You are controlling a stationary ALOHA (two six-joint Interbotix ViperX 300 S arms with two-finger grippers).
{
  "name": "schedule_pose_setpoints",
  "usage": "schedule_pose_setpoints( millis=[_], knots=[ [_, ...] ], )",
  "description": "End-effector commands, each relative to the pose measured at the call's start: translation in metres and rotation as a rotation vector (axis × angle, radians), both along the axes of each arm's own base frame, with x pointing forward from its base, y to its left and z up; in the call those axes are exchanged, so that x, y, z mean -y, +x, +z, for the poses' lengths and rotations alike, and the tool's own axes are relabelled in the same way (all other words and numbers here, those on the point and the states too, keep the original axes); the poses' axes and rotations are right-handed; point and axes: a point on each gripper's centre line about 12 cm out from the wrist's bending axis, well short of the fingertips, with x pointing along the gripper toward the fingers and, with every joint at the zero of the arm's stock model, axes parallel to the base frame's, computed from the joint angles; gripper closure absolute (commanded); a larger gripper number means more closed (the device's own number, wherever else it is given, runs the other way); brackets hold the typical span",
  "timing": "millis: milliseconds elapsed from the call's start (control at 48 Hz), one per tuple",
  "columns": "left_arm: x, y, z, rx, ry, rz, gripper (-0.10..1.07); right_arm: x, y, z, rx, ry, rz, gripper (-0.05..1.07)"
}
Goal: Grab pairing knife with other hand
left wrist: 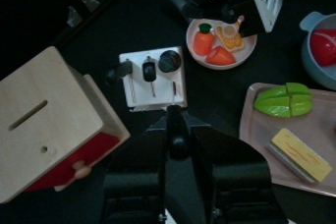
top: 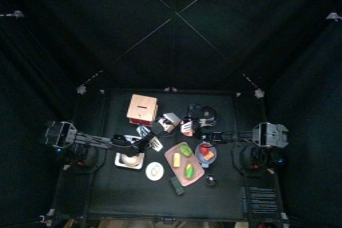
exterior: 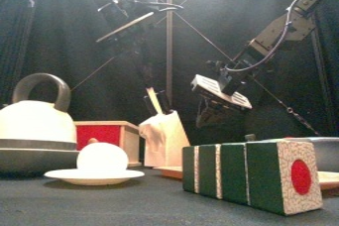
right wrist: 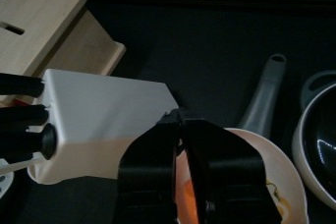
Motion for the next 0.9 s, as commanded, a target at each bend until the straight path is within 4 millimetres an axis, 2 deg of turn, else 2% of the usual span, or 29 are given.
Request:
schedule_pose_setpoints(
  millis=[0, 146, 542, 875],
  knots=[
    [0.003, -0.008, 0.017, 0.045, -0.002, -0.009, 0.46, 0.001, 0.001, 0.008, 0.020, -0.010, 0.000, 0.57],
    [0.011, -0.021, 0.023, 0.065, -0.003, -0.039, 0.46, 0.000, 0.001, 0.008, 0.018, -0.010, 0.003, 0.57],
    [0.035, -0.061, 0.022, 0.104, -0.018, -0.176, 0.46, 0.000, -0.001, 0.008, 0.017, -0.011, 0.000, 0.57],
    [0.055, -0.063, 0.011, 0.187, -0.053, -0.393, 0.46, 0.000, 0.000, 0.009, 0.019, -0.011, 0.003, 0.57]
  ],
)
